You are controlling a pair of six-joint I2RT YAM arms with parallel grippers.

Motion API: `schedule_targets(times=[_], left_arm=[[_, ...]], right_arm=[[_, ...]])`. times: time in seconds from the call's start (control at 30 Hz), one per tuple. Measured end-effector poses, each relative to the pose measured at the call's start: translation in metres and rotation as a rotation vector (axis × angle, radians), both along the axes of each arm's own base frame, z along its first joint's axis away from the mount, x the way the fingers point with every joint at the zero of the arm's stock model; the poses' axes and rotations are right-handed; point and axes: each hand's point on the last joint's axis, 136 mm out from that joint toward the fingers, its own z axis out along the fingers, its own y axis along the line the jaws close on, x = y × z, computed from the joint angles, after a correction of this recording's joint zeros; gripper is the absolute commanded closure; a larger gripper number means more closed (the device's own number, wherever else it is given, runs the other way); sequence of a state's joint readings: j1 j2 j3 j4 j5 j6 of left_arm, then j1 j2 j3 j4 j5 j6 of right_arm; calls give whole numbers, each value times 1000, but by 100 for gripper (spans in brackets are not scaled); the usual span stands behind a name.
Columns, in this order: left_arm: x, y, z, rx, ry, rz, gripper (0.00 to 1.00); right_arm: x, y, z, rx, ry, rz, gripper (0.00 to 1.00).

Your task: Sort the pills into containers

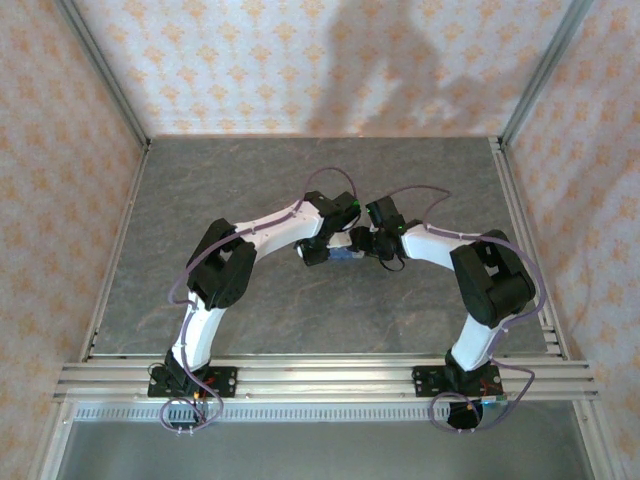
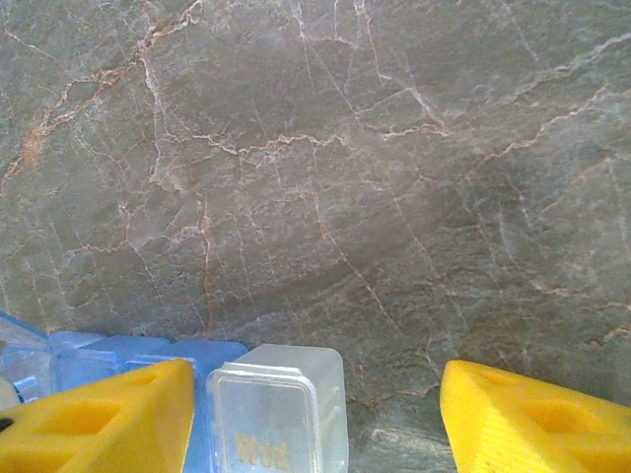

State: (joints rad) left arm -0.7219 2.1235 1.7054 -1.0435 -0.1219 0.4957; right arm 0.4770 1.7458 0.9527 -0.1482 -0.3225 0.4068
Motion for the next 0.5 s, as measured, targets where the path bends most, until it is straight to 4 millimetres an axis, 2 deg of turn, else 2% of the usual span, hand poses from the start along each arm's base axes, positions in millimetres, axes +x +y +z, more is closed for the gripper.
schedule_targets(times=[0.5], left_arm=[[-1,1,1,17,5,-8,100]], right_arm=[[0,0,0,0,0,-1,34]])
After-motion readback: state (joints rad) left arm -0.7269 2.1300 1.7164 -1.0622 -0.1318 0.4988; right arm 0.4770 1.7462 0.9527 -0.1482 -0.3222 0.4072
